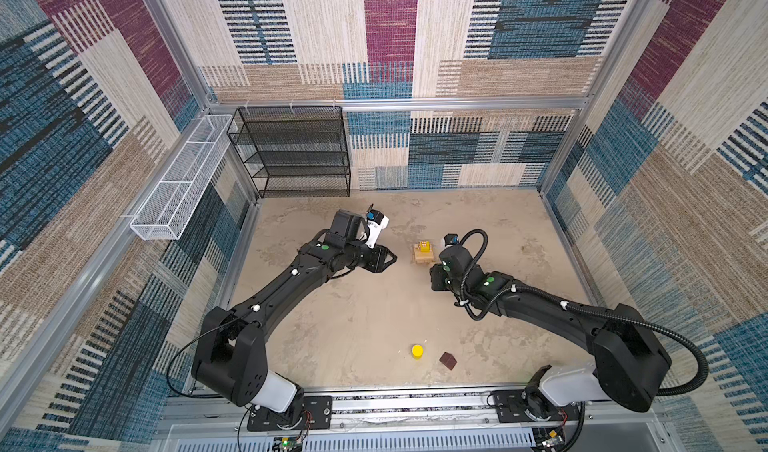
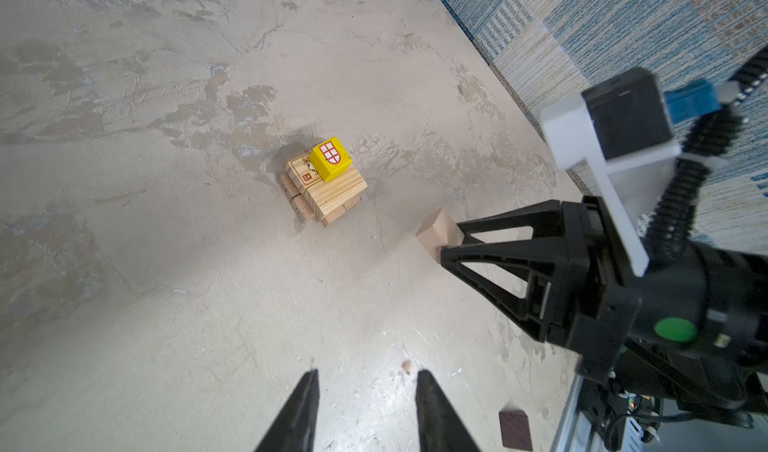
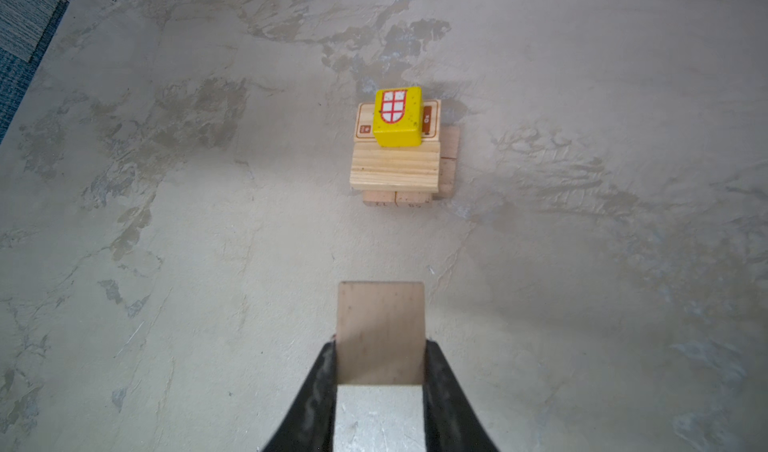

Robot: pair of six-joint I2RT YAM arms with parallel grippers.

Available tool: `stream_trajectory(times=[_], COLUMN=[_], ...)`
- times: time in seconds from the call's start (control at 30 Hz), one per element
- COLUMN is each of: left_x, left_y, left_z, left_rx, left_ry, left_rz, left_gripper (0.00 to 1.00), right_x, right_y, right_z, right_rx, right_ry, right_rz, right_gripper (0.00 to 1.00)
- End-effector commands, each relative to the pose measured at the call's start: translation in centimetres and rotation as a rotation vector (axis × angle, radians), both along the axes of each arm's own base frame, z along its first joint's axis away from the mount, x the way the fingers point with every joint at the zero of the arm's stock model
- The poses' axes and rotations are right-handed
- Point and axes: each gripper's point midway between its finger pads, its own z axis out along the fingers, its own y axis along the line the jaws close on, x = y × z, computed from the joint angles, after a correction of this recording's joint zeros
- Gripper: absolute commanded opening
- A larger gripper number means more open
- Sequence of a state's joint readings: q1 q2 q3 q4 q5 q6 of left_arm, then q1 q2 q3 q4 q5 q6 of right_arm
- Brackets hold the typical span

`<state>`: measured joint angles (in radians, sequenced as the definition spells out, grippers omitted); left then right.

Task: Build the wood block tower
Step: 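Position the small wooden cube above the stack with the right gripper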

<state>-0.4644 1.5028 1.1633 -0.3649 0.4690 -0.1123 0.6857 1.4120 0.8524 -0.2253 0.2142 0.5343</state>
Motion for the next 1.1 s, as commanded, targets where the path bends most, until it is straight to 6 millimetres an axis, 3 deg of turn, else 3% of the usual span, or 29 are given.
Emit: stream_trajectory(times=[0.0, 0.6, 1.07], left_x=[0.2, -0.2, -0.3], left_y=[-0.1, -0.2, -0.2], left_z=[0.6, 0.6, 0.8], left_rx=[-0.004, 0.016, 0.020], left_ry=[-0.015, -0.015, -0.022], left_rz=[-0.001, -0.016, -0.014], left_gripper=[0.43, 0.43, 0.43], right_x=[0.4, 3.1, 3.8], right_y=[0.5, 0.9, 0.6], right_z=[0.8, -0.7, -1.1], right_rx=[0.038, 0.004, -0.020], right_ry=[-0.020, 0.014, 0.021], right_rz=[0.027, 0.014, -0.007], right_gripper=[0.00, 0.00, 0.00])
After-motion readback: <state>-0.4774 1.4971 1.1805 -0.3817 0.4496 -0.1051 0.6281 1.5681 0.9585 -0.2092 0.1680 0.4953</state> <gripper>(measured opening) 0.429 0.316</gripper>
